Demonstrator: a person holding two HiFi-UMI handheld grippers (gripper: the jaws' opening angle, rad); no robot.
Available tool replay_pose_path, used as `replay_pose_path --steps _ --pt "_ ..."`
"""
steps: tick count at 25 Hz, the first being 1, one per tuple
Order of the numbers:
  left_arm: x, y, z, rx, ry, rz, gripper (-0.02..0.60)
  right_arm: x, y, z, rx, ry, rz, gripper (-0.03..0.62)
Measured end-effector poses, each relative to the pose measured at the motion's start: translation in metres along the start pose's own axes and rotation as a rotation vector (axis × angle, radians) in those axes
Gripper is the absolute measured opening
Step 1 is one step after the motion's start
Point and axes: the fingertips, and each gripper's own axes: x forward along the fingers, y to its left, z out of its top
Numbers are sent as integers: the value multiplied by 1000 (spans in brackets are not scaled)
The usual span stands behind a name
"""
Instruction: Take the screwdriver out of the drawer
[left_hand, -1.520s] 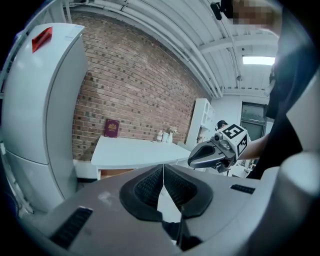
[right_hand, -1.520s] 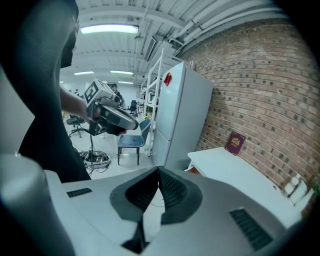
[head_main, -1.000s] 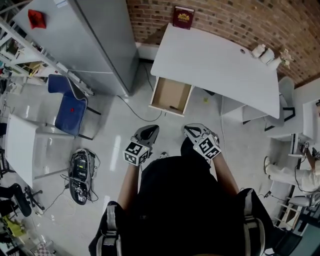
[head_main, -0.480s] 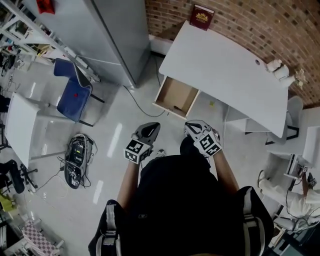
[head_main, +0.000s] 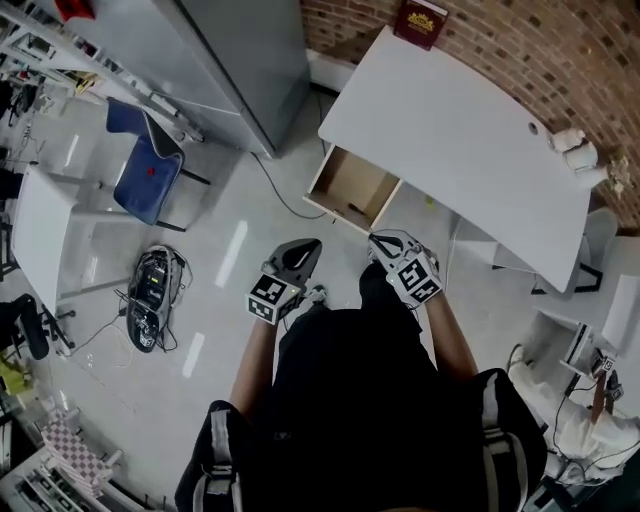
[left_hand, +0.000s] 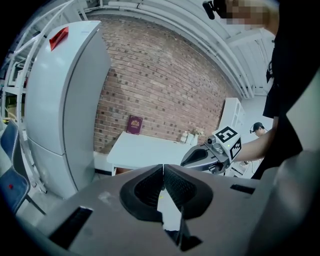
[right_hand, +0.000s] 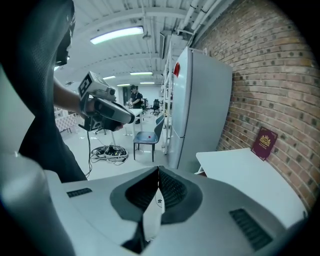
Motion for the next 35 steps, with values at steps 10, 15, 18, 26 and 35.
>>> replay_pose_path --steps 10,15,18,26,35 --pt "32 16 3 -64 -8 88 17 24 -27 -37 -7 69 141 57" --pt "34 22 -6 -117 -23 149 17 43 -39 -60 -20 114 205 57" --pt "33 29 -20 -140 -10 169 17 62 -44 -72 -27 132 231 57" --pt "32 38 -66 -136 59 210 17 112 -46 -116 -75 177 286 57" --pt "54 44 -126 -231 63 229 17 171 -57 -181 -232 254 375 57"
